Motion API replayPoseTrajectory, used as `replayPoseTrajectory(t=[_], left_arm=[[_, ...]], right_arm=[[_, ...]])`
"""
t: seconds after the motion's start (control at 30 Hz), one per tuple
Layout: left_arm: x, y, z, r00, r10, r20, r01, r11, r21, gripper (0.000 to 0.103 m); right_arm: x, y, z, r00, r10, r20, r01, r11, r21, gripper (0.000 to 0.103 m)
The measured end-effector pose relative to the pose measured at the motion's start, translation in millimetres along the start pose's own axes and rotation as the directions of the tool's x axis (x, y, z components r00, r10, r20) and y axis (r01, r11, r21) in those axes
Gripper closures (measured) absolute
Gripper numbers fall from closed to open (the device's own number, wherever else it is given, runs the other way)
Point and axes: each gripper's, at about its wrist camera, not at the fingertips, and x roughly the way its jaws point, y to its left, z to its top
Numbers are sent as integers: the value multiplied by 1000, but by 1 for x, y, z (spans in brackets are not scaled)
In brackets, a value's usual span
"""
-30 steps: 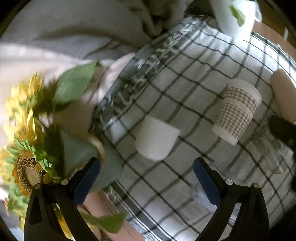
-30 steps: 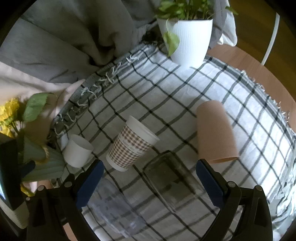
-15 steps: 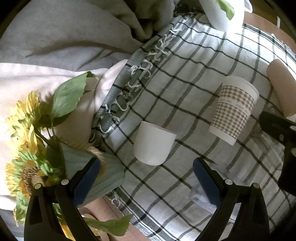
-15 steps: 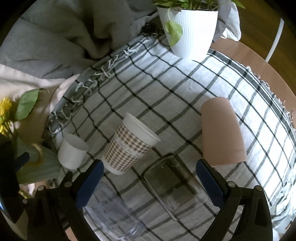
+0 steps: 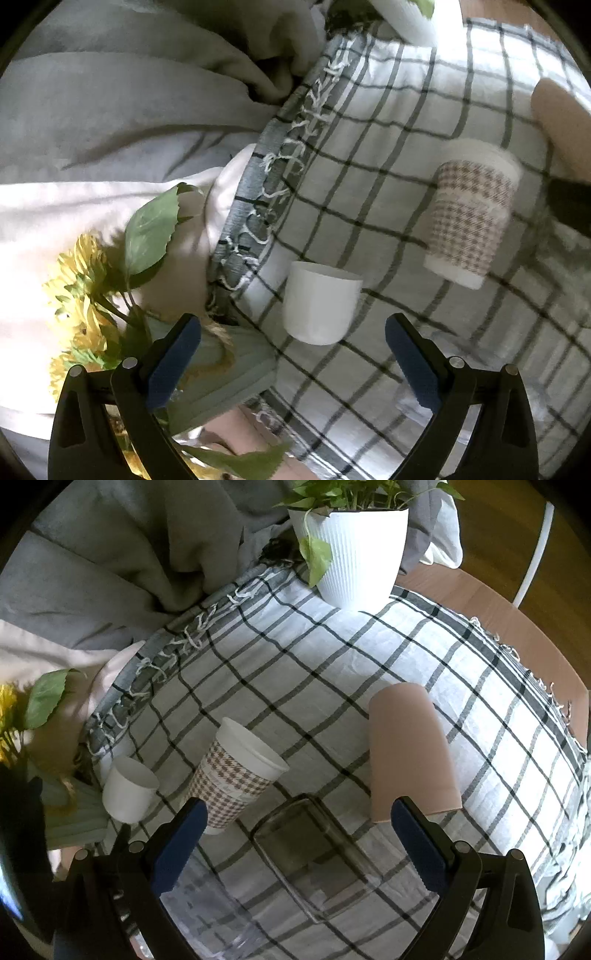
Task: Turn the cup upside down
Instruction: 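Move the left tool toward the small white cup, then close the left tool fingers around the white cup's body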
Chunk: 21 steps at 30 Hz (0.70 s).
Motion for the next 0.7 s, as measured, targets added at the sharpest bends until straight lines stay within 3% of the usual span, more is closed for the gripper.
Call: replayPoseTrajectory(t=[0.13,0.33,0.7], left_arm=[[16,-1,-3,1000,6,-18,-5,999,33,1],[38,-9,-6,997,-59,-45,62,996,63,1],[74,-17,-1,993,-113,-46,117,988,101,3]], right_arm=[[5,5,-4,1000,5,-3,-5,1000,-10,3],[16,6,-4,1000,-3,-18,4,1000,12,3],[22,-4,6,1000,-3,2,3,998,61,3]])
